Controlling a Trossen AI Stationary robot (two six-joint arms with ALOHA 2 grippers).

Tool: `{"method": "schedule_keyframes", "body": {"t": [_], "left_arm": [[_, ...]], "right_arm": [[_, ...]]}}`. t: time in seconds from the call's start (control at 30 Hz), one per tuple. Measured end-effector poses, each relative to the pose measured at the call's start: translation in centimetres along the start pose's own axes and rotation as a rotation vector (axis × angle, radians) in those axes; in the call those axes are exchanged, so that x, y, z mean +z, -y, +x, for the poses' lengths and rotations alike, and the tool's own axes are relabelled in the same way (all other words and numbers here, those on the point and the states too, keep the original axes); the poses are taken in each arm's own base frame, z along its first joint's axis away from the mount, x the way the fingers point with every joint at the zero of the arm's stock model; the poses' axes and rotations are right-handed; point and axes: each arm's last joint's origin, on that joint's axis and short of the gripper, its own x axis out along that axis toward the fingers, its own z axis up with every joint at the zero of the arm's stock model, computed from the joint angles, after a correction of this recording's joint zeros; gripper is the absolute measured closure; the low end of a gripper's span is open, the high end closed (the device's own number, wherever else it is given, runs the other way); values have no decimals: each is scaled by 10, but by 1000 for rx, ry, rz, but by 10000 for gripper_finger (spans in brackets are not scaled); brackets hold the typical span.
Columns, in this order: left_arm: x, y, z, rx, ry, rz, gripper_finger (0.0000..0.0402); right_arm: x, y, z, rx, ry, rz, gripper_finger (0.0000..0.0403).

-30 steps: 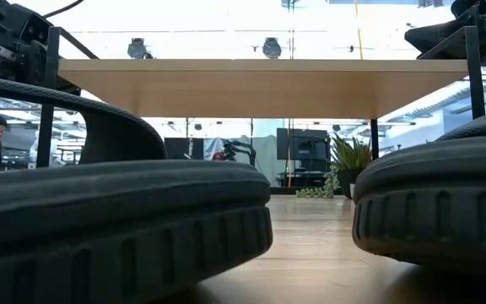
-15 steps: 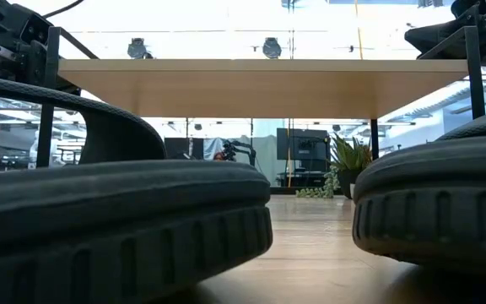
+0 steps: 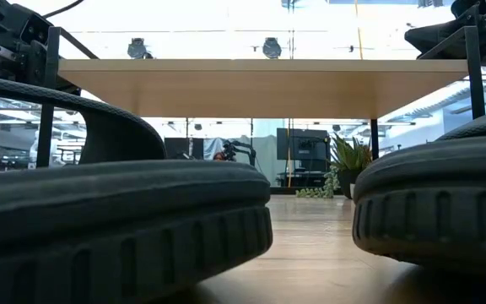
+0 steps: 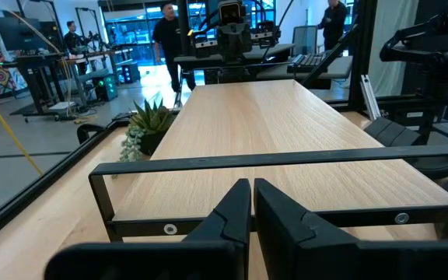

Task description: Pick and place slides into the shelf

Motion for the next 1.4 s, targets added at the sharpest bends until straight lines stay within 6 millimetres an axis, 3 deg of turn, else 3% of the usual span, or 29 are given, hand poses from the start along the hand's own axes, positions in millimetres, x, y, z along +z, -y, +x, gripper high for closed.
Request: {"method": "schedule_keyframes", "body": {"t": [1.23,1.4], "left_arm": [[0,0,0,8,2,-25,376],[8,-2,0,53,80,8,376]], "right_arm": [[1,0,0,0,9,-1,403],[1,0,0,-1,11,-63,403]]}}
